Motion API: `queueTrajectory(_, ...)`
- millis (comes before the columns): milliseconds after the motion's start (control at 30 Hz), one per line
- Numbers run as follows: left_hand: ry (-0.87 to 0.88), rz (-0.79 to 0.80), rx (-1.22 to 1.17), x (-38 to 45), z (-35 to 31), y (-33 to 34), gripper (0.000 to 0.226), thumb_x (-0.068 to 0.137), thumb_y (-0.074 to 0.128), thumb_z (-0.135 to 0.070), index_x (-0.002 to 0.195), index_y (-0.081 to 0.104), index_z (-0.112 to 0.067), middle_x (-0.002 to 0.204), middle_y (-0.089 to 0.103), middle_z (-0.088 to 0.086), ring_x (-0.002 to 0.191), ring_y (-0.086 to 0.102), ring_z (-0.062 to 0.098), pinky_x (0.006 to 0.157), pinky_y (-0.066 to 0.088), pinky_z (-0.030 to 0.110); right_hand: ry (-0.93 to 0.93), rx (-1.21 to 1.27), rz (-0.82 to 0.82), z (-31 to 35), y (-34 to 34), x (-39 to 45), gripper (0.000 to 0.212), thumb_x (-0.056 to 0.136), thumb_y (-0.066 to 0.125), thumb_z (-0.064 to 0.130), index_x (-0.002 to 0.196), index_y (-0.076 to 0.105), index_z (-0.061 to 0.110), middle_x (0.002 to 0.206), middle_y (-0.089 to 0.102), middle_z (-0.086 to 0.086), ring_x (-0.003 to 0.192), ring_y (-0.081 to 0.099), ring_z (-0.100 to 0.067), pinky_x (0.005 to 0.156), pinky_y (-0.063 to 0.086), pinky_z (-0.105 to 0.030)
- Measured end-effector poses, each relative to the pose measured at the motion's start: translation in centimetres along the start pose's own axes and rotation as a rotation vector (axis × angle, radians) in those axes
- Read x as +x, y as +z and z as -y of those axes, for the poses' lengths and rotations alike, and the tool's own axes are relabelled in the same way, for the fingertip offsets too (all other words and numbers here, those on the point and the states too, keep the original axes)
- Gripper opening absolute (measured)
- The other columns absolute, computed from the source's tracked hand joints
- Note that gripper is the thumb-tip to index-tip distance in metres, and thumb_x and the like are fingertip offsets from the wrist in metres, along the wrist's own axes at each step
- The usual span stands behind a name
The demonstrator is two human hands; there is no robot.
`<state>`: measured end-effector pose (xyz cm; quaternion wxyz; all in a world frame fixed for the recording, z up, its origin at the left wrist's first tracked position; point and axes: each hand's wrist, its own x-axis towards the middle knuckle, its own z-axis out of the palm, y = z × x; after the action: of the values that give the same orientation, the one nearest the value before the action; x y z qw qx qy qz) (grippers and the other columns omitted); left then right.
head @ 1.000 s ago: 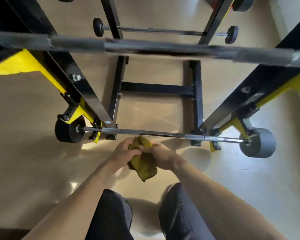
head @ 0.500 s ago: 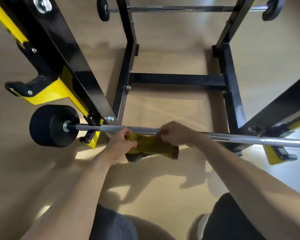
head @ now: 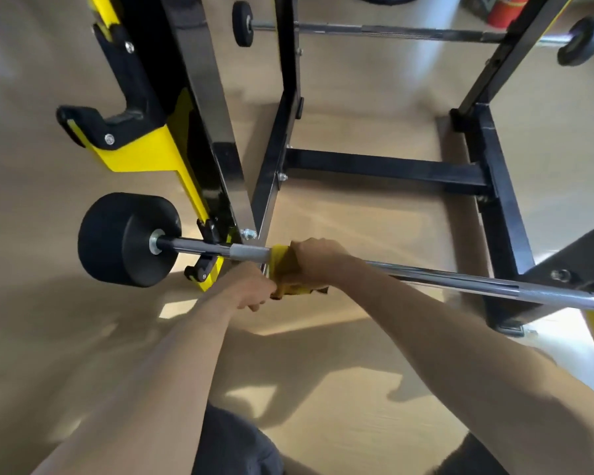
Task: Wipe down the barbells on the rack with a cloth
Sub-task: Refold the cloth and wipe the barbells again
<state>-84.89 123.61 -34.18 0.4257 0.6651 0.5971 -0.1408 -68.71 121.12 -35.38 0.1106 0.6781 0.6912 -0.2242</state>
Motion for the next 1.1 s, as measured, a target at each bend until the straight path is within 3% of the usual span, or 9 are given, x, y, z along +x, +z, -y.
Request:
queueTrajectory(67, 0.013, -0.151, -0.055, 0.0, -0.3, -1.4, 0.021, 0.091, 0.055, -0.023, 0.092, 0.068, -0.006, 0.076, 0.071, 0.005, 0.071, 0.068, 0.02, 0.077, 0.057, 0.037, -0.053, -0.046, -0.072, 0.9, -0.1, 0.9, 0.055, 0.09, 0.055, 0.061, 0.118, 0.054, 0.013, 0.099, 0.062, -0.003, 0.083, 0.058, -0.021, 0.072, 0.051, -0.035)
queueTrajectory(200, 0.217, -0.698, -0.16, -0.7, -0.1, -3.9, 0.023, 0.1, 0.046, -0.022, 0.098, 0.064, -0.007, 0.082, 0.063, 0.007, 0.083, 0.063, 0.023, 0.074, 0.056, 0.038, -0.124, -0.011, -0.138, 4.2, -0.1, 3.3, 0.047, 0.095, 0.052, 0.054, 0.114, 0.055, 0.011, 0.099, 0.064, -0.002, 0.083, 0.061, -0.017, 0.07, 0.05, -0.029)
queueTrajectory(333, 0.18, -0.901, -0.166, -0.2, 0.8, -4.0, 0.02, 0.1, 0.044, -0.016, 0.112, 0.057, -0.005, 0.109, 0.059, 0.014, 0.108, 0.054, 0.03, 0.093, 0.048, 0.044, -0.183, -0.103, -0.3, 7.9, 1.5, 6.2, 0.038, 0.097, 0.051, 0.039, 0.123, 0.052, 0.011, 0.108, 0.063, -0.006, 0.093, 0.065, -0.024, 0.075, 0.055, -0.035)
queueTrajectory(467, 0.031, -0.733, -0.097, 1.9, 3.1, -3.8, 0.05, 0.1, 0.047, -0.027, 0.141, 0.035, 0.0, 0.148, 0.036, 0.022, 0.142, 0.026, 0.037, 0.117, 0.024, 0.049, -0.222, -0.117, -0.37, 7.4, 2.0, 5.6, 0.034, 0.1, 0.046, 0.029, 0.129, 0.048, 0.012, 0.109, 0.06, -0.007, 0.09, 0.064, -0.023, 0.063, 0.048, -0.033)
queueTrajectory(633, -0.002, -0.621, 0.142, 4.4, 4.4, -3.3, 0.065, 0.102, 0.029, -0.046, 0.145, 0.031, 0.003, 0.159, 0.024, 0.019, 0.151, 0.004, 0.031, 0.122, 0.005, 0.05, -0.142, 0.014, -0.187, 0.4, 1.1, -0.1, 0.021, 0.099, 0.052, 0.026, 0.117, 0.047, 0.017, 0.105, 0.061, -0.003, 0.079, 0.059, -0.018, 0.065, 0.047, -0.033)
queueTrajectory(767, -0.019, -0.737, 0.145, 4.9, 4.2, -3.0, 0.061, 0.103, 0.032, -0.043, 0.138, 0.042, 0.005, 0.151, 0.039, 0.021, 0.148, 0.02, 0.033, 0.119, 0.015, 0.049, -0.057, -0.044, 0.023, -2.8, -0.4, -3.2, 0.02, 0.099, 0.053, 0.033, 0.112, 0.044, 0.022, 0.09, 0.06, 0.004, 0.07, 0.056, -0.011, 0.064, 0.047, -0.029)
queueTrajectory(867, -0.048, -0.872, 0.132, 5.2, 4.0, -2.2, 0.055, 0.102, 0.036, -0.04, 0.129, 0.054, 0.004, 0.142, 0.052, 0.019, 0.142, 0.034, 0.033, 0.115, 0.022, 0.049, -0.061, -0.058, 0.066, -1.8, -0.9, -1.8, 0.024, 0.1, 0.048, 0.044, 0.108, 0.042, 0.021, 0.08, 0.058, 0.006, 0.063, 0.054, -0.008, 0.058, 0.044, -0.026)
queueTrajectory(933, -0.09, -0.914, 0.126, 5.5, 3.6, -1.8, 0.052, 0.102, 0.038, -0.039, 0.126, 0.057, 0.003, 0.138, 0.056, 0.019, 0.14, 0.039, 0.032, 0.114, 0.024, 0.049, -0.08, -0.041, 0.05, 0.3, -0.7, 0.2, 0.026, 0.101, 0.046, 0.044, 0.11, 0.044, 0.019, 0.082, 0.059, 0.005, 0.065, 0.056, -0.009, 0.058, 0.046, -0.025)
queueTrajectory(1100, -0.111, -0.97, 0.151, 5.9, 3.6, -1.5, 0.051, 0.101, 0.038, -0.039, 0.121, 0.06, 0.003, 0.133, 0.06, 0.019, 0.137, 0.044, 0.032, 0.111, 0.029, 0.049, -0.241, -0.15, -0.194, 6.1, -0.2, 4.5, 0.037, 0.102, 0.05, 0.032, 0.129, 0.044, 0.008, 0.107, 0.063, -0.005, 0.083, 0.059, -0.017, 0.07, 0.046, -0.029)
